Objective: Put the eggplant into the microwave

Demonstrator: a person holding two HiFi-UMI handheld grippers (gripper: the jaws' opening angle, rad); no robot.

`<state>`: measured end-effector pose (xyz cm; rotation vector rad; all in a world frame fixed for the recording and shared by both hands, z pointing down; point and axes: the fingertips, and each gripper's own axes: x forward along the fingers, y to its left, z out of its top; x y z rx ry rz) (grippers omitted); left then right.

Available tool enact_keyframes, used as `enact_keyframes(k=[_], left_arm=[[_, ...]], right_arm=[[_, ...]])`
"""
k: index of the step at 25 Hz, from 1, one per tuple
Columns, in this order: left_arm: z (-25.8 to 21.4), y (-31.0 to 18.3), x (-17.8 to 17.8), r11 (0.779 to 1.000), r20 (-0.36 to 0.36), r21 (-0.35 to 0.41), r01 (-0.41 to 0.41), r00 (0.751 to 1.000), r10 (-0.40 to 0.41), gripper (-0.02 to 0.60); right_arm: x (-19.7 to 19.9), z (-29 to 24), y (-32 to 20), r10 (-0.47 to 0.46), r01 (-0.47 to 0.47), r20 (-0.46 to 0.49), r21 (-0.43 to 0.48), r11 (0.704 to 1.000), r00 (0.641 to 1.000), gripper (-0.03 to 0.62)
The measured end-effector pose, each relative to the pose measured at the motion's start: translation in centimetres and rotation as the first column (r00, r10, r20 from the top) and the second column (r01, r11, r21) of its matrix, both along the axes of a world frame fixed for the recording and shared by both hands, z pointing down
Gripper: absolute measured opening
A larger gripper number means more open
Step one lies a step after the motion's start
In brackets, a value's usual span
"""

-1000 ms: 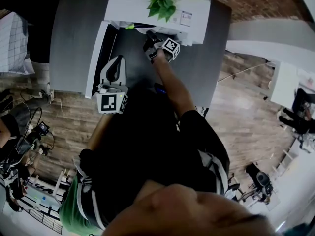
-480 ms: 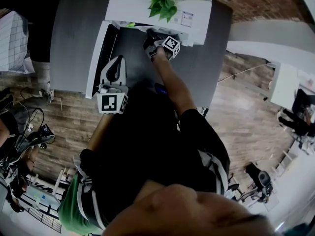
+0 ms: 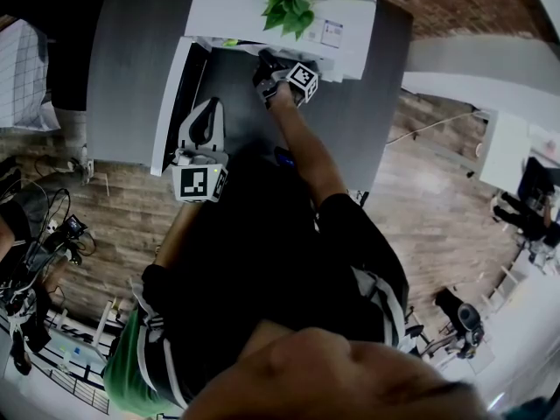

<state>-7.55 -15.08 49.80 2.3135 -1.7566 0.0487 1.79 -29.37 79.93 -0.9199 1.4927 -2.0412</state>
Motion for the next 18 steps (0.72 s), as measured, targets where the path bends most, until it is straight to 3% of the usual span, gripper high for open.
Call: enact_keyframes(k=[5,8,12,18], left_arm=[[-0.2,0.0,0.0,1.0,-0.003,0.006,-0.003,1.0,0.003,0.041],[-0.2,0.1,0.0,1.0,-0.004,0.008,-0.004,1.0,0.004,0.041],[-0.4,0.2,0.0,1.0,-0.005,0.015,-0.007,1.0,0.007,0.041],[-0.8,0.5,-0.1,1.0,-0.008,0.028,-0.012,1.0,0.012,0.041]], right_arm=[[0.4,0.0,0.1,0.032,-0.032,0.011,0.003,0.999,0.999,0.045],[0.6,0.1,0.3,0.042,-0.042,0.009,-0.002,0.999,0.999,0.098],[0.7,-0.1,0.6,0.046,-0.046,0.012,0.003,0.999,0.999,0.112],[1.3,-0.1,1.6,-0.001,0.007,-0.134,0.047,0.999,0.991,0.117]])
